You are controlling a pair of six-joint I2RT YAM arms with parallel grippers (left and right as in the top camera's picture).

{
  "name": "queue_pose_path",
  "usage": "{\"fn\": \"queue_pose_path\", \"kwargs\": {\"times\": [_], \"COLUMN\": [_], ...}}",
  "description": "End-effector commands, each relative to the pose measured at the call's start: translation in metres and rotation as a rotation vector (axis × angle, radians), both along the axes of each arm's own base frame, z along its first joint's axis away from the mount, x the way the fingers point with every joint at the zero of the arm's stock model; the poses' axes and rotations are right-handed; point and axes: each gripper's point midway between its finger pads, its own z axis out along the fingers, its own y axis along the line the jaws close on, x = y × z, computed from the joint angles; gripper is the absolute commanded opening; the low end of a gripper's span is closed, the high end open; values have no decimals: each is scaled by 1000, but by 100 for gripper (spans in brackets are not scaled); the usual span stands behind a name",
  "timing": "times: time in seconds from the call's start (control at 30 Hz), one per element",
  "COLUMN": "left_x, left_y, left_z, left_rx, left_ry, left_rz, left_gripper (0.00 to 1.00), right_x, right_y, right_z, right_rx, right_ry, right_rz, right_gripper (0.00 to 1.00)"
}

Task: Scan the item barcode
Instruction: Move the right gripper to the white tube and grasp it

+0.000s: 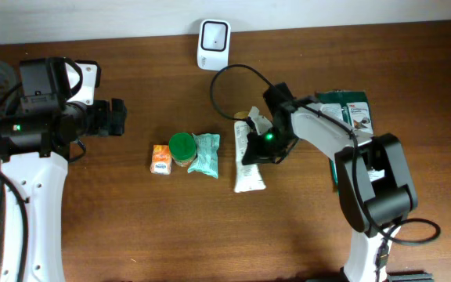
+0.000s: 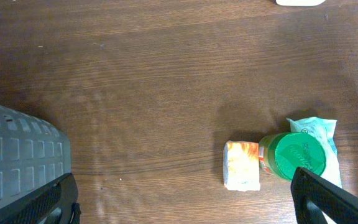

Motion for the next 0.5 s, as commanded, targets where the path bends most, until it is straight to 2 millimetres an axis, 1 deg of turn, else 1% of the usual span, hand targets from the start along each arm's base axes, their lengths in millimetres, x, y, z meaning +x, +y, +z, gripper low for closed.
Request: {"fn": "queue_pose_path", "kwargs": {"times": [0.0, 0.1, 0.2, 0.27, 0.3, 0.33, 0.37, 0.43, 0.47], "left_x": [1, 1, 1, 1, 1, 1, 1, 1, 1], "left_y": [2, 2, 2, 2, 2, 2, 2, 2, 2], "left_z": [4, 4, 4, 4, 4, 4, 4, 4, 4], "left_rx": [13, 13, 13, 13, 13, 13, 13, 13, 13], "left_ry": [-10, -10, -10, -10, -10, -10, -10, -10, -10], "left_rz": [-7, -6, -7, -7, -7, -6, -7, -6, -7], "left_gripper": [99, 99, 99, 99, 99, 99, 99, 99, 99], "right_x": [25, 28, 22, 17, 15, 11, 8, 4, 2], "right_y": [-22, -46, -40, -36, -35, -31, -26, -18, -16], "right_z": [39, 42, 32, 17, 12, 6, 4, 3, 3], "right_rx": [-326, -633, -683, -690, -687, -660, -628, -576, -564], "right_ry": [-245, -335, -342, -319, -306, -286, -272, -249, -233], "right_rz": [100, 122, 161, 159, 148, 143, 145, 141, 112], "right_gripper": [4, 4, 4, 4, 6, 11, 20, 44, 54]}}
